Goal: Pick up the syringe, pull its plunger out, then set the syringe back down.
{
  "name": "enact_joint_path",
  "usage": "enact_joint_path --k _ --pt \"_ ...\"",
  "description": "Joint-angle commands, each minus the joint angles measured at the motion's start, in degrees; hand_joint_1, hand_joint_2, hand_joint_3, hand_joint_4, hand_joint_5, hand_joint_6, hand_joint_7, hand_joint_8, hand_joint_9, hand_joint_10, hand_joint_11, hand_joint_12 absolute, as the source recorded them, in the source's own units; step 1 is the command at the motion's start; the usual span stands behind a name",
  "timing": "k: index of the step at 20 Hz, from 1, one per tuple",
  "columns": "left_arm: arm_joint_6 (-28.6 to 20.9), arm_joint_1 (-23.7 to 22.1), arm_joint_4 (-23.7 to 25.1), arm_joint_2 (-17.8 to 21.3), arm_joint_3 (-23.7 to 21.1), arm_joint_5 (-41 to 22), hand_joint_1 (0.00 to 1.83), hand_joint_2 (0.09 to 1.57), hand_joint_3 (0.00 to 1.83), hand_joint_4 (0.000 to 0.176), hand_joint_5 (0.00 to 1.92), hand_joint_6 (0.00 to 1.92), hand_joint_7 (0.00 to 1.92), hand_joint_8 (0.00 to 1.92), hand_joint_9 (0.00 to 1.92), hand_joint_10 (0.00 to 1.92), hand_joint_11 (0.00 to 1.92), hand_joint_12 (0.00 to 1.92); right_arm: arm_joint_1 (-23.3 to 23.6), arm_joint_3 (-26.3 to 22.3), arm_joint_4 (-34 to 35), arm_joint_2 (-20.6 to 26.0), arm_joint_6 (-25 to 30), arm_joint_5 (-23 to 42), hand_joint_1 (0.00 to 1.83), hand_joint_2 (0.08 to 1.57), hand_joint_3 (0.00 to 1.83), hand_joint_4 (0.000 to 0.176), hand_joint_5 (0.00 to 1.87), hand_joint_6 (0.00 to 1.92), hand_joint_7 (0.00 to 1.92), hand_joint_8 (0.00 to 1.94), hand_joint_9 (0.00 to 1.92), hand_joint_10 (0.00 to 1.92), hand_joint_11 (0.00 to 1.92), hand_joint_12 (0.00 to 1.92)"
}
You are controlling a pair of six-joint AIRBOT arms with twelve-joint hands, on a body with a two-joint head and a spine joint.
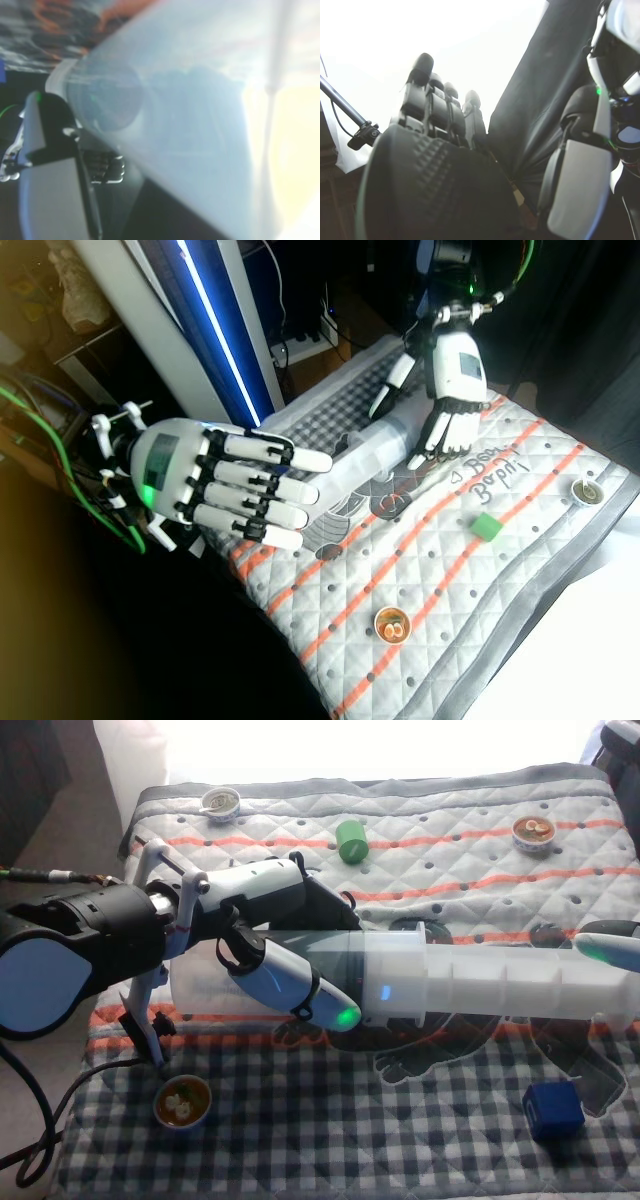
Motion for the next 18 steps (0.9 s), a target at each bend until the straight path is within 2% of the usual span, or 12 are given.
enact_joint_path --k 1,2,5,6,8,9,10,12,13,14,16,18 --pt "-0.7 -0.5 0.1 -0.2 0.2 5.7 1.15 1.16 0.0 0.0 0.9 1.09 0.59 0.96 0.36 1.18 0.19 1.72 0.4 0.2 -0.9 0.3 0.2 7.1 1.02 0.86 0.02 0.034 0.18 0.01 0.08 0.0 0.09 0.01 0.0 0.5" --pt "-0.7 -0.4 -0.2 -0.2 0.1 6.0 1.12 1.06 0.0 0.0 0.64 0.72 0.53 0.64 0.34 0.96 0.13 1.62 0.4 0.1 -0.9 0.3 0.2 7.2 1.01 0.87 0.02 0.031 0.19 0.01 0.1 0.0 0.11 0.02 0.0 0.64" --pt "-0.7 0.1 -1.0 0.7 -0.8 7.9 0.93 0.98 0.0 0.0 0.34 0.25 0.3 0.11 0.1 0.71 0.0 1.51 0.4 0.1 -0.9 0.3 0.2 7.3 1.02 0.87 0.02 0.027 0.21 0.01 0.12 0.0 0.13 0.03 0.0 0.74" --pt "-0.7 0.4 -1.4 1.3 -1.5 9.0 0.86 0.97 0.0 0.017 0.27 0.12 0.2 0.03 0.04 0.58 0.0 1.43 0.3 0.1 -0.9 0.3 0.2 7.4 1.03 0.87 0.02 0.033 0.22 0.02 0.13 0.0 0.13 0.03 0.0 0.74" --pt "-0.7 1.2 -2.2 2.9 -3.5 12.5 0.91 0.95 0.0 0.016 0.26 0.03 0.18 0.0 0.02 0.49 0.0 1.39 0.2 0.0 -0.9 0.3 0.2 7.7 1.02 0.87 0.02 0.035 0.22 0.01 0.12 0.0 0.12 0.02 0.0 0.74" --pt "-0.7 1.8 -2.5 4.1 -4.9 14.9 0.94 0.94 0.0 0.028 0.27 0.02 0.2 0.0 0.05 0.37 0.0 1.25 0.2 -0.1 -0.9 0.3 0.2 7.9 1.02 0.87 0.02 0.031 0.21 0.01 0.12 0.0 0.12 0.02 0.0 0.74" --pt "-1.3 2.6 -2.6 5.7 -7.0 18.9 0.95 0.97 0.01 0.0 0.31 0.02 0.26 0.02 0.12 0.36 0.0 1.24 0.0 -0.2 -0.9 0.3 0.2 8.3 1.01 0.88 0.02 0.033 0.21 0.01 0.12 0.0 0.13 0.02 0.0 0.69" --pt "-5.1 3.5 -0.8 7.5 -8.6 23.1 0.78 1.08 0.01 0.0 0.32 0.01 0.36 0.02 0.17 0.39 0.0 1.18 -0.1 -0.3 -0.9 0.3 0.2 8.8 0.99 0.91 0.02 0.019 0.21 0.01 0.11 0.0 0.11 0.01 0.0 0.5" --pt "-9.4 4.1 1.4 8.8 -9.5 26.0 0.74 1.11 0.01 0.0 0.32 0.01 0.38 0.02 0.2 0.43 0.0 1.29 -0.1 -0.3 -0.8 0.3 0.2 9.0 0.98 0.91 0.02 0.018 0.2 0.0 0.12 0.0 0.12 0.01 0.0 0.51" --pt "-13.5 4.9 3.1 10.5 -10.5 29.5 0.69 1.14 0.0 0.0 0.31 0.0 0.39 0.01 0.19 0.52 0.0 1.46 -0.1 -0.3 -0.8 0.3 0.2 9.3 0.95 0.91 0.02 0.016 0.2 0.0 0.12 0.0 0.13 0.02 0.0 0.59" --pt "-15.2 6.2 3.5 13.3 -13.2 37.6 0.77 1.18 0.0 0.0 0.37 0.02 0.46 0.02 0.2 0.69 0.0 1.57 -0.2 -0.6 -0.9 0.3 0.2 10.9 0.85 0.93 0.02 0.014 0.21 0.0 0.11 0.0 0.15 0.02 0.0 0.81" --pt "-15.2 7.4 3.2 15.8 -15.9 45.8 0.74 1.22 0.0 0.0 0.36 0.01 0.5 0.02 0.22 0.62 0.0 1.49 -0.8 -1.4 -1.2 0.9 0.2 13.9 0.79 1.0 0.03 0.018 0.23 0.01 0.19 0.02 0.2 0.03 0.0 0.9"
